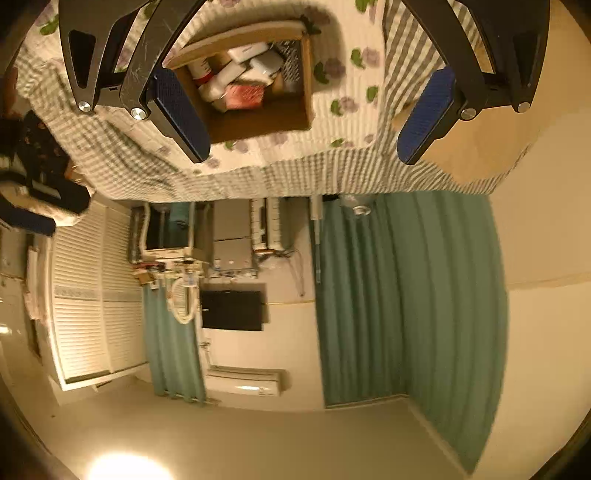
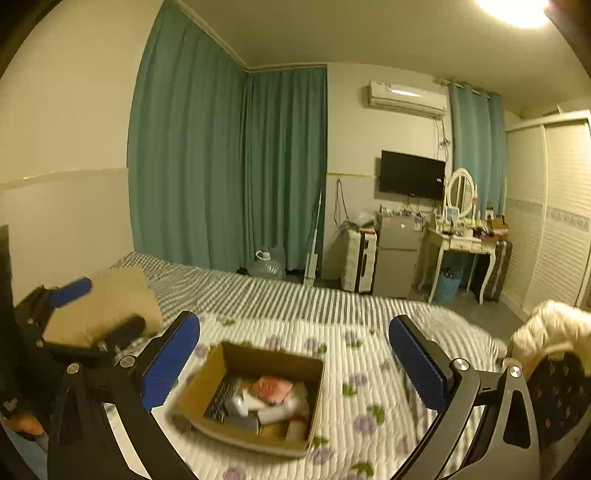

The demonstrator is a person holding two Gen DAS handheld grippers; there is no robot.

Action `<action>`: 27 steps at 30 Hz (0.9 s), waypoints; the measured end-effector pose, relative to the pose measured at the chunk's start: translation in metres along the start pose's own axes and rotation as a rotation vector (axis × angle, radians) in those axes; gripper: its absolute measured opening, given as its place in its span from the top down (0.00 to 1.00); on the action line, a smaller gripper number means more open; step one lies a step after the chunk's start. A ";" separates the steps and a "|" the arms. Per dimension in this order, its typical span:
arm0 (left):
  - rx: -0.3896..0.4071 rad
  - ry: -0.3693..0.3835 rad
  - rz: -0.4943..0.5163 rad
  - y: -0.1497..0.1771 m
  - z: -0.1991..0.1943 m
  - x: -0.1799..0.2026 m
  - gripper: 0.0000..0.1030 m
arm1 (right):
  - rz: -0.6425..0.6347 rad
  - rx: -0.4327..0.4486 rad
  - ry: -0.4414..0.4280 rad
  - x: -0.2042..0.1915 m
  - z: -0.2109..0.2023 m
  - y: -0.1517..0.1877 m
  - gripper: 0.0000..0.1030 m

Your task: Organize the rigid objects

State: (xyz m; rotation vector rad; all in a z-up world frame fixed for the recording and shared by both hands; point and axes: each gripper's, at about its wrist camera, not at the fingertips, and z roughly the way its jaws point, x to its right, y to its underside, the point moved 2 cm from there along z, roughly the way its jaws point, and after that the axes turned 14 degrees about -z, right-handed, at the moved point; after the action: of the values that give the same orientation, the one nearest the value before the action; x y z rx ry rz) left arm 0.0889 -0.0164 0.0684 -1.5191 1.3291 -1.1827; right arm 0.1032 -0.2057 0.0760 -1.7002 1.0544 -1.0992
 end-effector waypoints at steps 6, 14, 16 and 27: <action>0.001 -0.042 0.001 0.050 0.002 -0.003 0.00 | -0.004 0.037 0.006 -0.024 0.011 0.055 0.00; 0.007 -0.019 -0.035 0.098 0.004 -0.014 0.00 | 0.019 -0.054 0.003 -0.036 0.042 0.119 0.00; -0.004 -0.018 -0.036 0.106 0.005 -0.016 0.00 | 0.018 -0.067 0.003 -0.037 0.046 0.126 0.00; -0.020 -0.027 -0.052 0.116 0.009 -0.024 0.00 | 0.034 -0.091 0.029 -0.033 0.051 0.132 0.00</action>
State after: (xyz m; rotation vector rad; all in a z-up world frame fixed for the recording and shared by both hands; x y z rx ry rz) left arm 0.0665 -0.0101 -0.0480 -1.5873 1.2944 -1.1805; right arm 0.1156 -0.2049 -0.0686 -1.7359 1.1632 -1.0714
